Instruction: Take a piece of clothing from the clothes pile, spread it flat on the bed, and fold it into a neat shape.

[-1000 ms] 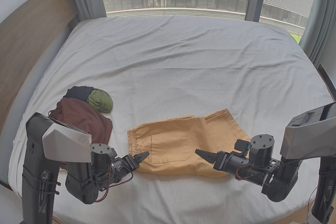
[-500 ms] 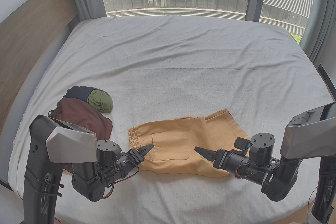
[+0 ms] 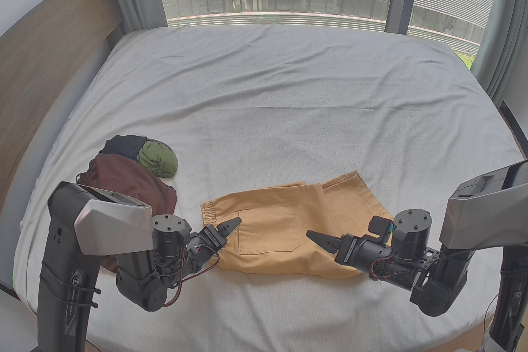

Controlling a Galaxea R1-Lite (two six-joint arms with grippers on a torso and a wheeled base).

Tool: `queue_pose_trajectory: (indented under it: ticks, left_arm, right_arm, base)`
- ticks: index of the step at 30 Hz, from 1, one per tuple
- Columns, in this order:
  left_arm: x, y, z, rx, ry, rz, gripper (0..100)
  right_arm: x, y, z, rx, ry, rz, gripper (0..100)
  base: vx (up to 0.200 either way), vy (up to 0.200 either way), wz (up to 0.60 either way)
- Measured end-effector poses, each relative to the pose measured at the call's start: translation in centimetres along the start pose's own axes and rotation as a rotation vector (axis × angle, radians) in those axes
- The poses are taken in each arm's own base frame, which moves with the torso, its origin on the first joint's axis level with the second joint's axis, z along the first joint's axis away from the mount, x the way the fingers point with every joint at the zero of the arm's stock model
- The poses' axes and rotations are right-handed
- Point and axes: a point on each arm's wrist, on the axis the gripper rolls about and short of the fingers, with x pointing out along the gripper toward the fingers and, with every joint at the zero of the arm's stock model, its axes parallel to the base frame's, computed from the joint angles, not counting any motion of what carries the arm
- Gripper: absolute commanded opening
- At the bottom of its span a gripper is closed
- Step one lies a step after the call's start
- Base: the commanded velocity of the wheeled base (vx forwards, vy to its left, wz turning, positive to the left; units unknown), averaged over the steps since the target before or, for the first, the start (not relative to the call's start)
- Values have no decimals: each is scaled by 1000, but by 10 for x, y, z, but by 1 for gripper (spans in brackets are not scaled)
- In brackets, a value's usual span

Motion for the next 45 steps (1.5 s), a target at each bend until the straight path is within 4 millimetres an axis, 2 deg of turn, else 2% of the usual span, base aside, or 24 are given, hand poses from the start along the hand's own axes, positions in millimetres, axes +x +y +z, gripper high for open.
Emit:
queue_pose_trajectory:
  ticks: [3,4,10,18,26,37,45]
  left_arm:
    - [0,0,0,0,0,1,100]
    - [0,0,0,0,0,1,0]
    - [0,1,0,0,-5,5,0]
    - [5,10,9,2,-97,62,0]
    - [-14,16,6,60,-48,114,0]
    - [-28,17,11,167,-37,142,0]
    - [-44,27,19,225,-24,197,0]
  right_arm:
    - [0,0,0,0,1,-1,100]
    - [0,0,-1,0,1,-1,100]
    - [1,-1,-1,0,2,-2,100]
    - [1,-1,-1,0,1,-3,100]
    - [1,-1,-1,0,1,-3,100]
    - [1,-2,-2,1,7,-6,100]
    - [2,-2,-3,1,8,-7,100]
  base:
    - [0,0,0]
    - [0,0,0]
    - [0,0,0]
    - [0,0,0]
    - [0,0,0]
    - [0,0,0]
    - [0,0,0]
